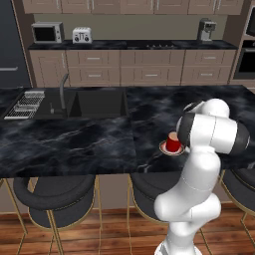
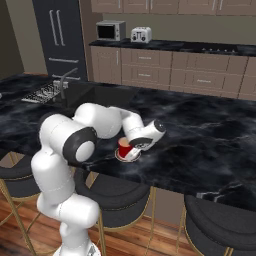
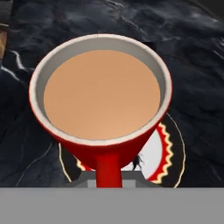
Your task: Pick the cup of tea, navigate to the dining table, and place it on the saucer.
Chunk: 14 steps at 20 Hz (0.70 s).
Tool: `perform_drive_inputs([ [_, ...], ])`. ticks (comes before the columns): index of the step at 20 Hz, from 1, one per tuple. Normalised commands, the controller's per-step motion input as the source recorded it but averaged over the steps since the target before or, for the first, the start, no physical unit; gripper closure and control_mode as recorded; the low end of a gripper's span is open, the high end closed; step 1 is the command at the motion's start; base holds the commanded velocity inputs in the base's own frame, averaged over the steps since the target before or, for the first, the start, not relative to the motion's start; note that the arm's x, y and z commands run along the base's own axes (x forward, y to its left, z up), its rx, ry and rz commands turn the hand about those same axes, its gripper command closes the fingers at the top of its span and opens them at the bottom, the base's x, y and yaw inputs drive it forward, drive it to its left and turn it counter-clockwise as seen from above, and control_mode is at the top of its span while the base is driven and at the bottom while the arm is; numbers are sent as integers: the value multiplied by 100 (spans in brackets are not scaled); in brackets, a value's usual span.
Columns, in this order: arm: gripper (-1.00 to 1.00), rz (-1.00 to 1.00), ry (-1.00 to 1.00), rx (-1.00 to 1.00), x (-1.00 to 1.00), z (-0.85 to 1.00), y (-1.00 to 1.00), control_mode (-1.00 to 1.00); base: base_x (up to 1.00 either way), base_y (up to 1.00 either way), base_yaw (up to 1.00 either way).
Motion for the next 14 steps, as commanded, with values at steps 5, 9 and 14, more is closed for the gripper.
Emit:
perform_drive_inputs([
  [5, 100, 0, 1, -11, 9, 0, 0, -100, 0, 0, 0],
  [9, 100, 0, 2, -4, 16, 0, -1, -100, 0, 0, 0],
  [14, 100, 2, 5, -2, 22, 0, -7, -100, 0, 0, 0],
])
